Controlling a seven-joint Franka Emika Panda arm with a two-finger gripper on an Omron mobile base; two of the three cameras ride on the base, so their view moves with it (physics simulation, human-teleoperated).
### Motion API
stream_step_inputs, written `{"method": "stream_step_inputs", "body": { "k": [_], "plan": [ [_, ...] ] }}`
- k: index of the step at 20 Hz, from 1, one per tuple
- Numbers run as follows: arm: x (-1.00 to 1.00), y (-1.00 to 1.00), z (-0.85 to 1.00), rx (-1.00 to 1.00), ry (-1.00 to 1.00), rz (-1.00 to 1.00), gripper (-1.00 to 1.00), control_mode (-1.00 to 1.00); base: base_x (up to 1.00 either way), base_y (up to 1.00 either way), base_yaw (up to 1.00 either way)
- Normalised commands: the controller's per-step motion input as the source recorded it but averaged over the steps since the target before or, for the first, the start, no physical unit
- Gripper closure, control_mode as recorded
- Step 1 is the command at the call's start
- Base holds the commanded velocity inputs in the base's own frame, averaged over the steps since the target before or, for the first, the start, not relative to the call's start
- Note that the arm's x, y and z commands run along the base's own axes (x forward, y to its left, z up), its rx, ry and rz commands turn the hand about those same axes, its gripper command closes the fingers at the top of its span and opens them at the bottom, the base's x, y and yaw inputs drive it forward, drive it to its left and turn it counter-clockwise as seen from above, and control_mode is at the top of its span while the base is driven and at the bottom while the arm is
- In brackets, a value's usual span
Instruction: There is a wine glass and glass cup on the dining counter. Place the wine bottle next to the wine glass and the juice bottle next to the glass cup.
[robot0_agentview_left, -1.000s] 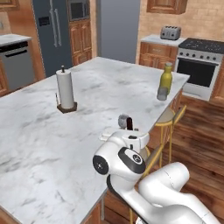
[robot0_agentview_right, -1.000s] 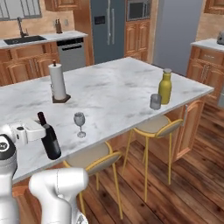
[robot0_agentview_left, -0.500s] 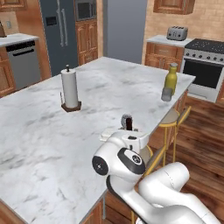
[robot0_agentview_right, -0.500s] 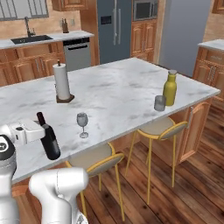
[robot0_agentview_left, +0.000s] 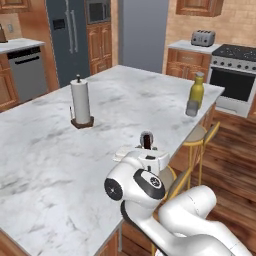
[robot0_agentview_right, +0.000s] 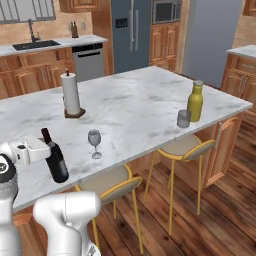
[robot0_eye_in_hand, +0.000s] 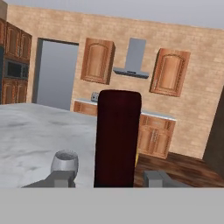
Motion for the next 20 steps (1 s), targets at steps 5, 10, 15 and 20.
{"method": "stream_step_inputs", "body": {
  "k": [5,10,15,20],
  "plan": [
    [0.00,0.00,0.00,0.00,0.00,0.00,1.00,1.00,0.33,0.07,0.00],
    [0.00,0.00,0.00,0.00,0.00,0.00,1.00,1.00,0.11,0.00,0.00],
    [0.00,0.00,0.00,0.00,0.00,0.00,1.00,1.00,0.23,0.10,-0.02],
    [0.00,0.00,0.00,0.00,0.00,0.00,1.00,1.00,0.23,0.10,-0.01]
  ]
}}
